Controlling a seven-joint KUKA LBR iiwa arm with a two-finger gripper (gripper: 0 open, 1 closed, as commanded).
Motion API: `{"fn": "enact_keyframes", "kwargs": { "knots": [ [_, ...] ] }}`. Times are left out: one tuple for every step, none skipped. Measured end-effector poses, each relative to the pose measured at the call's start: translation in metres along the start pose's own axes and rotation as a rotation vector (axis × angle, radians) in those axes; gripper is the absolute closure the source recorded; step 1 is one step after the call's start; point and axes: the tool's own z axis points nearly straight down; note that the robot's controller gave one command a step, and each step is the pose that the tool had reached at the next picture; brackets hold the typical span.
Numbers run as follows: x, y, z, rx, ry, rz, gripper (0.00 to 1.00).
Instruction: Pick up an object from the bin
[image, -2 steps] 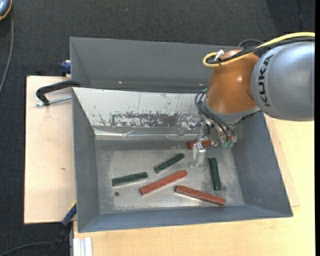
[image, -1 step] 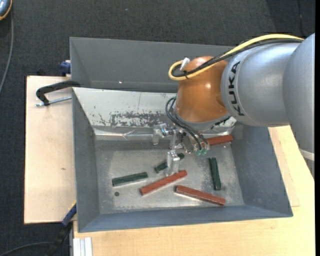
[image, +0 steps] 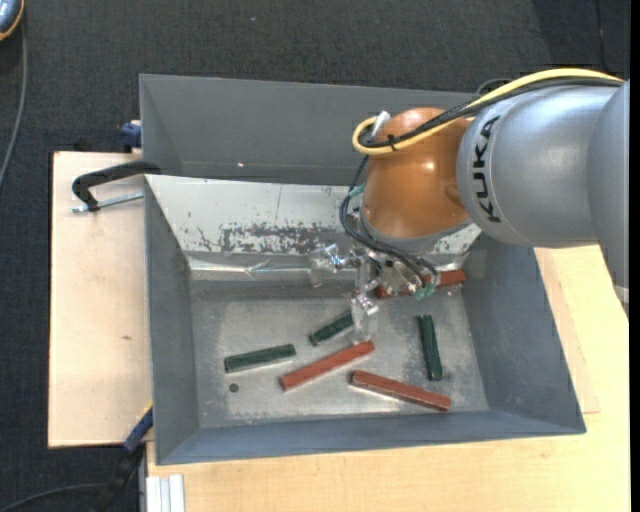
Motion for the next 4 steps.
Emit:
{"fn": "enact_keyframes", "kwargs": {
  "knots": [
    [0.012, -0.009, 0.044, -0.002, 0.004, 0.016, 0.0],
    [0.0, -0.018, 0.044, 0.0, 0.0, -0.241, 1.0],
    [0.0, -0.018, 0.044, 0.0, 0.0, -0.241, 1.0],
    [0.001, -0.018, 0.041, -0.002, 0.003, -0.24, 1.0]
  ]
}}
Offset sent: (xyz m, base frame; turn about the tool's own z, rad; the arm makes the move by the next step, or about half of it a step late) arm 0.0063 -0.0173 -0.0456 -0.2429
